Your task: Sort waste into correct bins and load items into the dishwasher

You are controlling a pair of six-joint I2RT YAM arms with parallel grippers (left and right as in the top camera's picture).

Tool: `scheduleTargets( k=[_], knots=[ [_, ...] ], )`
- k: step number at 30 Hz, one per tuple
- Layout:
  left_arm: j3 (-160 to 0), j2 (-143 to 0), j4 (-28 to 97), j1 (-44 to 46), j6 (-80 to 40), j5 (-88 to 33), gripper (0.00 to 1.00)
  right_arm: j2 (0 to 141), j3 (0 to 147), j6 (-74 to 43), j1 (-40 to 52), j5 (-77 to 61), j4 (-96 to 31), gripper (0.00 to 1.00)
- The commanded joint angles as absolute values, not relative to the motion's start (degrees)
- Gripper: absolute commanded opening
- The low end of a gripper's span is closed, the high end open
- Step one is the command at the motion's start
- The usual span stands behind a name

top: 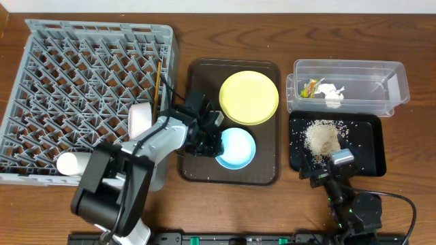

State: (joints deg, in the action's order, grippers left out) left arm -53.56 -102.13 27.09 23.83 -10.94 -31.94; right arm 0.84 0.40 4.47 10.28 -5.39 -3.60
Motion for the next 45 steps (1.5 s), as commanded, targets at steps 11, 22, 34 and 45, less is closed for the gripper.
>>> scheduleTargets(
  k=[11,22,34,45],
  knots=[
    [-62.22,-92.84,40.82,13.82,-11.40,-33.74,0.08,0.43,0.32,4.99,9.76,-5.58,-3.81,0.99],
    [-68.95,-76.69,50.57,2.24,-16.97,25.52,0.08,0.43,0.32,4.99,9.76,-5.58,-3.81,0.99],
    [-68.58,-83.35,41.21,1.30,-18.68,58.15,0.08,0.43,0.32,4.99,9.76,-5.58,-3.81,0.99],
    [-68.58,-95.24,41.71,2.24,-18.50,65.17,0.08,0.43,0.32,4.99,9.76,-5.58,-3.81,0.99]
  ],
)
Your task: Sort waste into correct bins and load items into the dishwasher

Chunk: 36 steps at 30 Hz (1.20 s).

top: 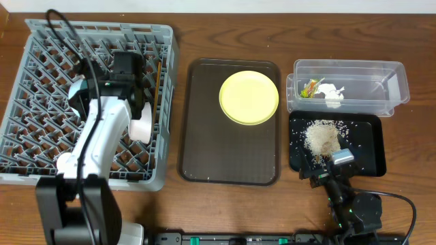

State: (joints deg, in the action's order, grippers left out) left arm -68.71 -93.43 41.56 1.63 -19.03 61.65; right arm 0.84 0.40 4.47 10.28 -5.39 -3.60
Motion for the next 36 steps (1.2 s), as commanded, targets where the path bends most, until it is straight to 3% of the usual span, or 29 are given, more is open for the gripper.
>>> scheduleTargets(
  k=[1,19,26,36],
  knots=[
    [-68.58,-95.61,41.74,2.74,-18.50,65.19,0.08,0.43,0.32,4.99,9.76,-5.61,-3.81,0.99],
    [-68.31,-100.57,43.70,5.74,-18.48,65.69,0.08,0.43,0.32,4.99,9.76,-5.58,-3.81,0.99],
    [-68.31,-100.55,44.05,5.87,-18.48,73.82,0.07,0.43,0.32,4.99,9.76,-5.58,-3.84,0.99],
    [-68.31,-100.55,46.13,6.63,-18.52,65.43,0.08,0.43,0.32,4.99,9.76,-5.61,-3.84,0.99]
  ],
)
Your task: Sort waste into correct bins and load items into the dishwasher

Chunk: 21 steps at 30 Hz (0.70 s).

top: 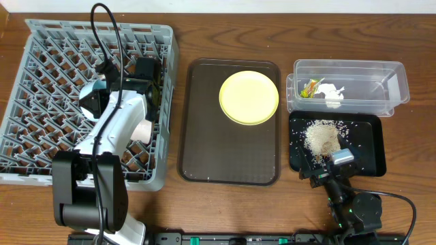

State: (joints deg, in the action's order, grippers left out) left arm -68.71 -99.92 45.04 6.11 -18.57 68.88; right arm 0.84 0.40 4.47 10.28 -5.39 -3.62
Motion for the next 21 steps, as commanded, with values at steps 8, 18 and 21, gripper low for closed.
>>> scheduleTargets(
  k=[8,18,21],
  knots=[
    [-68.38,-99.22,49.82,12.27,-18.50,49.47,0.24,0.43,0.32,4.99,9.76,-5.58,-3.81,0.99],
    [-68.77,-89.52,51.81,15.73,-18.50,44.58,0.29,0.43,0.32,4.99,9.76,-5.58,-3.84,0.99],
    [-68.77,-87.48,50.65,13.93,-18.50,44.56,0.27,0.43,0.32,4.99,9.76,-5.58,-3.81,0.99]
  ],
)
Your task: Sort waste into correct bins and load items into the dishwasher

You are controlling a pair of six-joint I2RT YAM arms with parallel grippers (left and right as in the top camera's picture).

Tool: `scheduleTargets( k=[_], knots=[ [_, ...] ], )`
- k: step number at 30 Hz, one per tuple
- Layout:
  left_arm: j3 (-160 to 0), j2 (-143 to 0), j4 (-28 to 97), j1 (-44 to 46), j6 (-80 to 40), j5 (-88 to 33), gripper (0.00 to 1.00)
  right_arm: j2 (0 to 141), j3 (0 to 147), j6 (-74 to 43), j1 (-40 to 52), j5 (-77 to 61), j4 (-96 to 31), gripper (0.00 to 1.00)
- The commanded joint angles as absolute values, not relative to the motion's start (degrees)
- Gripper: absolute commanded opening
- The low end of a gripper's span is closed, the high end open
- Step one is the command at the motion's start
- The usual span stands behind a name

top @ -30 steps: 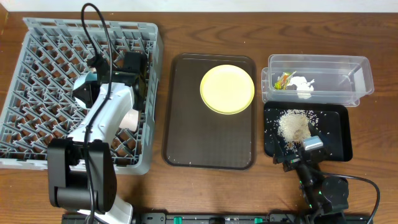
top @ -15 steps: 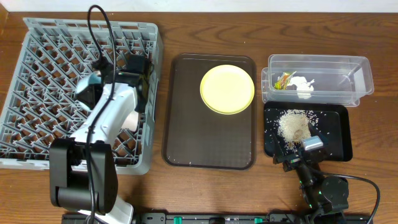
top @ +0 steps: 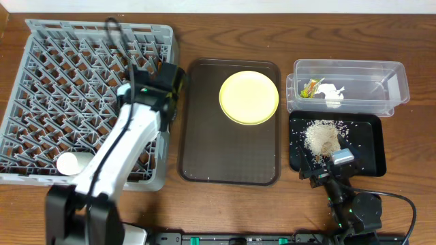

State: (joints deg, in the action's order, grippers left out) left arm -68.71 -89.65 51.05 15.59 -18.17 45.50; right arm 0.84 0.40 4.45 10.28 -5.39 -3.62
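Observation:
A yellow plate (top: 248,97) lies at the back right of the brown tray (top: 204,156). My left gripper (top: 170,80) hovers over the right edge of the grey dish rack (top: 61,75), just left of the tray; its jaws cannot be made out from above. The left arm covers the rack's right side. A white cup (top: 68,163) lies at the rack's front left. No blue bowl shows anywhere. My right gripper (top: 325,169) rests low at the front edge of the black tray (top: 364,156), its fingers too small to read.
The black tray holds a heap of food crumbs (top: 321,138). Behind it stands a clear plastic bin (top: 388,92) with crumpled paper and a coloured wrapper. A pair of chopsticks (top: 158,76) stands in the rack near its right wall.
The left gripper has shifted right, from over the rack's right columns to its right edge beside the tray. The white bowl seen in the rack is now covered by the arm.
The left gripper was first at a blue bowl on the brown tray. Then the bowl was gone from the tray and the gripper was over the rack's back. It then stood further right, and now sits at the rack's right edge. The right arm stayed still.

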Motion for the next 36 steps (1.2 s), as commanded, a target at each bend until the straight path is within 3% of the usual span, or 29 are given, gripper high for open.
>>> scheduleTargets(
  k=[1,8,16,20,23,26,28,36],
  knots=[
    [-68.77,-87.07,50.48,13.34,-18.50,44.51,0.28,0.43,0.32,4.99,9.76,-5.58,-3.81,0.99],
    [-68.77,-86.56,52.07,12.60,-19.38,41.47,0.29,0.43,0.32,4.99,9.76,-5.58,-3.81,0.99],
    [-68.77,-86.08,52.18,12.45,-19.86,37.93,0.41,0.43,0.32,4.99,9.76,-5.58,-3.81,0.99],
    [-68.77,-86.08,51.90,12.45,-17.39,25.89,0.40,0.43,0.32,4.99,9.76,-5.61,-3.84,0.99],
    [-68.93,-86.04,49.84,12.67,-14.66,10.48,0.32,0.43,0.32,4.99,9.76,-5.61,-3.81,0.99],
    [-68.95,-86.04,45.54,14.13,-9.82,-7.22,0.33,0.43,0.32,4.99,9.76,-5.61,-3.81,0.99],
    [-68.93,-86.04,41.95,16.27,-9.89,-12.34,0.35,0.43,0.32,4.99,9.76,-5.58,-3.81,0.99],
    [-68.90,-86.63,34.79,22.41,-11.22,-5.72,0.43,0.43,0.32,4.99,9.76,-5.58,-3.81,0.99]
  ],
)
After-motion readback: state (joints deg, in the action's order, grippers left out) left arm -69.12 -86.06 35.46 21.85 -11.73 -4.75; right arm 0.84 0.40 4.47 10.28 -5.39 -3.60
